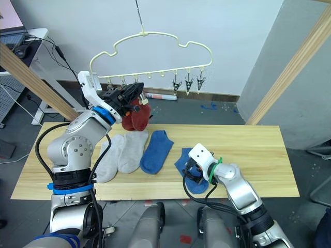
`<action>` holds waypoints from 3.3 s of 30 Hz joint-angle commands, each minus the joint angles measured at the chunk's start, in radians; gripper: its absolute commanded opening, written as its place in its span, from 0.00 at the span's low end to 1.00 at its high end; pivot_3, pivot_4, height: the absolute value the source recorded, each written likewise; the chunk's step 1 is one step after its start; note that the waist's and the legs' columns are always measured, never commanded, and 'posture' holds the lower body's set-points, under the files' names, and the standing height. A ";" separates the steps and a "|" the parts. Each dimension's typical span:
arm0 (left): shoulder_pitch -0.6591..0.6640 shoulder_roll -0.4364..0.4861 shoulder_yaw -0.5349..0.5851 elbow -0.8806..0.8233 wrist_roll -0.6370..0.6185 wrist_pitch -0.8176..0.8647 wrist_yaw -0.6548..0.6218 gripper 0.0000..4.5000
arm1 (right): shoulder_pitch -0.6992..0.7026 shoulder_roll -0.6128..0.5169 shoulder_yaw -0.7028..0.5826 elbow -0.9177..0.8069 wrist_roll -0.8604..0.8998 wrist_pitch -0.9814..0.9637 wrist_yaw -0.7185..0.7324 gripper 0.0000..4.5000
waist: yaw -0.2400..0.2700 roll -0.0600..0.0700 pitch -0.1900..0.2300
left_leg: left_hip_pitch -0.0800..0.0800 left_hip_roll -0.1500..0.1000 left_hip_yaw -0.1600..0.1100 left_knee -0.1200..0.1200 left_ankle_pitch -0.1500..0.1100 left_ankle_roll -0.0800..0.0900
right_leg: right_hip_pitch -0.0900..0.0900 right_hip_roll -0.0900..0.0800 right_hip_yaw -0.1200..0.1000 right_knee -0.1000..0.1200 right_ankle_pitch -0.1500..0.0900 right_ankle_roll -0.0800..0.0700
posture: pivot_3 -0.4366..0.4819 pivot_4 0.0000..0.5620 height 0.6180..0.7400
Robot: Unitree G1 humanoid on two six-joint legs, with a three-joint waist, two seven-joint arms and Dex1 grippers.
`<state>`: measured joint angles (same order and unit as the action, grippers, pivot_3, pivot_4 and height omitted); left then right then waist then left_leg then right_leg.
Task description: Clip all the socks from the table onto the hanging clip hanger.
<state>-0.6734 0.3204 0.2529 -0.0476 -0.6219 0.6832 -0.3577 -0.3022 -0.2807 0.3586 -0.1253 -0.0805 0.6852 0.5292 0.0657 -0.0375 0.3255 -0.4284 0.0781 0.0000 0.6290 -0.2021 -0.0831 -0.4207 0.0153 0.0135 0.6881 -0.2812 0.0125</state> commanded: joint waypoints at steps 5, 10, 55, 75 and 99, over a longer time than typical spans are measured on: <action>-0.002 0.008 -0.002 0.005 0.004 -0.001 0.000 0.03 | 0.002 0.041 0.033 0.090 -0.028 -0.005 -0.058 0.99 | -0.004 0.000 0.000 | 0.000 0.000 0.000 -0.001 0.000 0.000 | 0.000 0.000 0.000 -0.001 0.000 0.000 | 0.70 0.57 1.00; 0.000 0.007 -0.008 -0.001 0.007 -0.001 0.000 0.03 | 0.005 0.068 0.042 0.169 -0.037 -0.058 -0.082 0.96 | -0.008 0.000 0.000 | 0.000 0.000 0.000 0.000 0.000 0.000 | 0.000 0.000 0.000 0.000 0.000 0.000 | 0.70 0.57 1.00; -0.026 -0.018 0.216 0.012 -0.703 0.424 0.278 0.03 | -0.219 0.113 -0.131 -0.232 0.267 -0.063 -0.004 0.00 | -0.006 0.000 0.000 | -0.002 0.001 -0.002 0.000 0.000 -0.001 | 0.000 -0.002 -0.002 -0.003 0.002 -0.004 | 0.69 0.56 1.00; 0.013 0.016 0.165 -0.011 -0.703 0.376 0.252 0.03 | -0.276 0.162 -0.120 -0.193 0.281 -0.061 -0.046 0.00 | -0.008 0.000 0.000 | -0.003 0.001 -0.002 -0.002 0.000 -0.001 | 0.000 -0.002 -0.002 -0.005 0.002 -0.004 | 0.69 0.58 1.00; 0.133 0.227 -0.012 -0.281 -0.318 0.230 0.227 0.87 | -0.297 0.298 -0.210 -0.023 0.328 -0.032 -0.145 0.12 | -0.001 0.001 0.001 | -0.004 0.001 -0.002 -0.003 0.000 -0.001 | -0.001 -0.002 -0.002 -0.007 0.002 -0.004 | 0.72 0.57 1.00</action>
<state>-0.5814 0.4922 0.2767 -0.2196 -1.0639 0.9611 -0.1425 -0.5886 -0.0010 0.1827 -0.1427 0.2148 0.6472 0.3969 0.0645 -0.0370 0.3261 -0.4319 0.0793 -0.0009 0.6251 -0.2020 -0.0838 -0.4223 0.0131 0.0126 0.6812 -0.2790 0.0086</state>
